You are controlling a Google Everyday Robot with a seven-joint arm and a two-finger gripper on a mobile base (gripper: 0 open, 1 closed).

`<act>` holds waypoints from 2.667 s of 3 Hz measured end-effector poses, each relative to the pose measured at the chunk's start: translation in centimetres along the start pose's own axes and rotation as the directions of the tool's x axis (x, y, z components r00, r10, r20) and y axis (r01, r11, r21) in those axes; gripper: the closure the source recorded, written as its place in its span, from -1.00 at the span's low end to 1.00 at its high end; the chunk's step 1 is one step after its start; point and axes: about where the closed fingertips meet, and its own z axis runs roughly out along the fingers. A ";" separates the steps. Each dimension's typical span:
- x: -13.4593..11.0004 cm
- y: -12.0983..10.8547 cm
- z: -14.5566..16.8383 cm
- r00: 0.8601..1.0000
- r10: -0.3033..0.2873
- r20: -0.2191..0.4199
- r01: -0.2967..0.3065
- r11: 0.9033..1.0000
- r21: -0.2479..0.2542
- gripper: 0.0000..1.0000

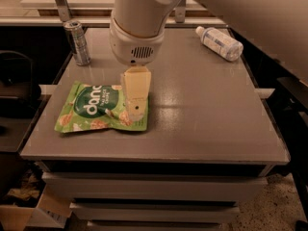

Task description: Pick green rice chip bag

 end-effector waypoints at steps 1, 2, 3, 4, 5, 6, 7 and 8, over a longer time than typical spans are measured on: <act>-2.0 -1.3 2.5 1.000 0.013 0.012 -0.013 1.000 -0.004 -1.00; -2.9 -1.5 6.0 0.998 0.060 0.030 -0.059 0.998 -0.026 -1.00; -3.1 -1.2 9.0 0.994 0.098 0.042 -0.096 0.994 -0.057 -1.00; -2.9 -1.0 11.3 0.991 0.124 0.047 -0.120 0.989 -0.088 -1.00; -2.8 -1.0 12.8 0.989 0.137 0.050 -0.130 0.985 -0.111 -0.63; -2.9 -1.5 13.3 0.988 0.143 0.062 -0.136 0.984 -0.112 -0.15; -3.0 -1.6 13.1 0.988 0.143 0.062 -0.136 0.984 -0.112 0.30; -3.0 -1.7 12.8 0.988 0.143 0.062 -0.136 0.984 -0.111 0.76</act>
Offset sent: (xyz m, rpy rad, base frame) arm 0.0238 0.0700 -0.0852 0.0561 0.0968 -0.0884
